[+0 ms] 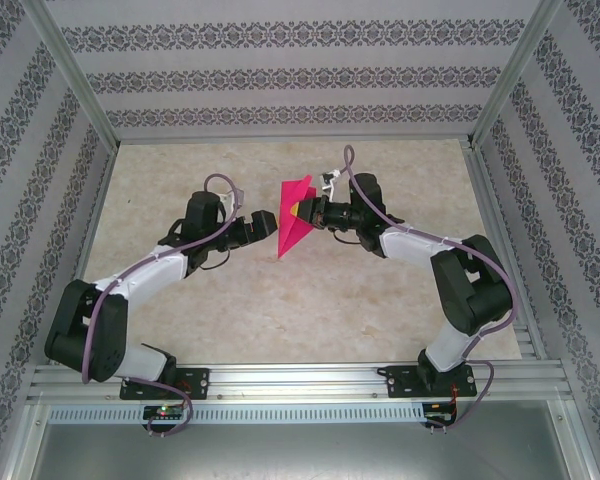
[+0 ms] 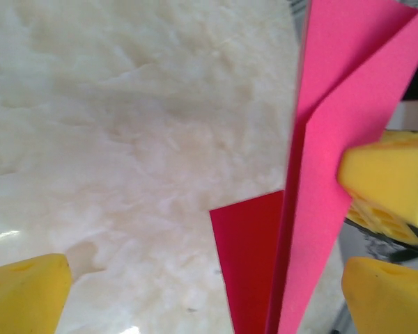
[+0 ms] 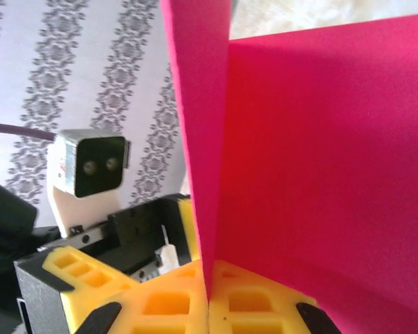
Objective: Fold a paper plane with a square sheet of paper (pick it up from the middle)
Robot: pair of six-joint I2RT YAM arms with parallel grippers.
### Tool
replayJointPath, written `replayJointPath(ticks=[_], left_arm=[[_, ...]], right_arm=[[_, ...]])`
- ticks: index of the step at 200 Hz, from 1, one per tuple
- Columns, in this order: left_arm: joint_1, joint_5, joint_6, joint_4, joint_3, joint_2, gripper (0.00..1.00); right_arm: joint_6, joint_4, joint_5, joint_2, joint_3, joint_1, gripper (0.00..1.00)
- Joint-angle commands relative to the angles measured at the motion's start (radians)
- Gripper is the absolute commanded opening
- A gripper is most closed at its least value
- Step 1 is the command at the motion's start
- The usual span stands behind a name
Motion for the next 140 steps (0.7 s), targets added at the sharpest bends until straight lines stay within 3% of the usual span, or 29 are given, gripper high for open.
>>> replayJointPath(ticks=[1, 41, 67, 98, 140], left_arm=[[0.009, 0.124, -0.114, 0.207, -0.047, -0.013, 1.00], [0.007, 0.231, -0.282, 0.468, -0.082, 0.049, 1.00], [0.006, 0.259, -0.349, 0.569, -0.076, 0.082, 0.97], [0.006, 0.274, -0.383, 0.650, -0.066, 0.093, 0.82], [0.005, 0.256, -0.348, 0.612, -0.061, 0.077, 0.56]], right_arm=[[0.089, 0.190, -0.082, -0.021, -0.004, -0.009, 0.07], [0.239, 0.363, -0.112, 0.018, 0.008, -0.010, 0.08], [0.266, 0.384, -0.120, 0.035, 0.009, -0.009, 0.08], [0.258, 0.339, -0.120, 0.049, 0.008, -0.007, 0.08], [0.246, 0.301, -0.124, 0.067, 0.005, -0.007, 0.08]])
